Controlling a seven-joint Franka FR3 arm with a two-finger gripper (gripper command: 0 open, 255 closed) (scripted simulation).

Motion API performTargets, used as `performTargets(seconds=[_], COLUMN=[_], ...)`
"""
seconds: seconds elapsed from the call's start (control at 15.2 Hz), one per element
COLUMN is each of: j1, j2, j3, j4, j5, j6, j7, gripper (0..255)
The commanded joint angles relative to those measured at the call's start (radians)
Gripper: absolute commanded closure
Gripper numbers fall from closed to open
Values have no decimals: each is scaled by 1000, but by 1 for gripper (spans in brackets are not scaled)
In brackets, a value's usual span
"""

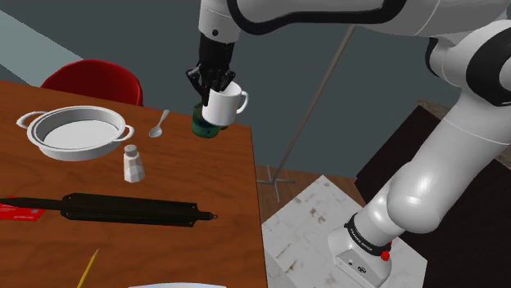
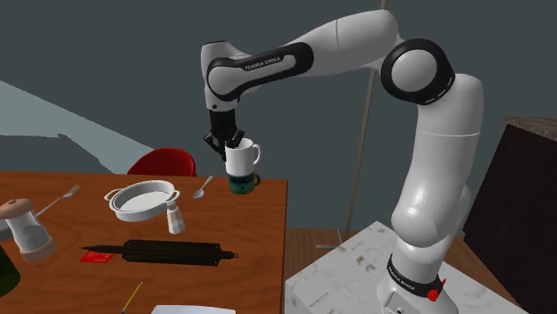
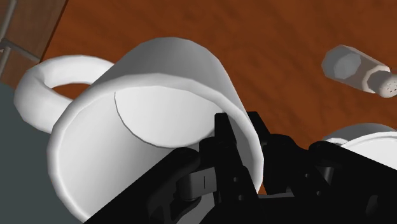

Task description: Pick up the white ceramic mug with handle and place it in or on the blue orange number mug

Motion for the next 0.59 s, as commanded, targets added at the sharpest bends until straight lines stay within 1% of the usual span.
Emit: performTargets(seconds=[0.0, 0.26, 0.53], j1=[-7, -33, -49], j2=[16, 102, 205], j3=[-8, -37, -64], j4=[33, 157, 313], j5=[-6, -38, -71], j6=[-18, -61, -118], j7=[-16, -74, -130], gripper=[255, 255, 255])
